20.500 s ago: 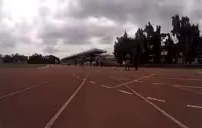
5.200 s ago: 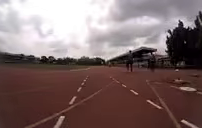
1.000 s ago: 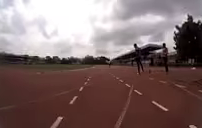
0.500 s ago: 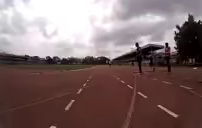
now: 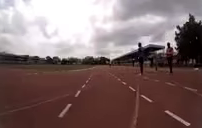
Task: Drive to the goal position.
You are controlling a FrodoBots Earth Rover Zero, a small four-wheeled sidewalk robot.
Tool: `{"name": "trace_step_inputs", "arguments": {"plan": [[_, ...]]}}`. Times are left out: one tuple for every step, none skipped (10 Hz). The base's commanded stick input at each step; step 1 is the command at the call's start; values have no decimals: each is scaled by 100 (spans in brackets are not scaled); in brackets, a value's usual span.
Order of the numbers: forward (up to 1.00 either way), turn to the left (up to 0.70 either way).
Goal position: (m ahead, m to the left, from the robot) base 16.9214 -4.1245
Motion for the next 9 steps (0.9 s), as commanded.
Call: {"name": "trace_step_inputs", "arguments": {"plan": [[61, 0], [68, 0], [70, 0], [70, 0], [70, 0], [70, 0], [70, 0], [70, 0], [70, 0]]}}
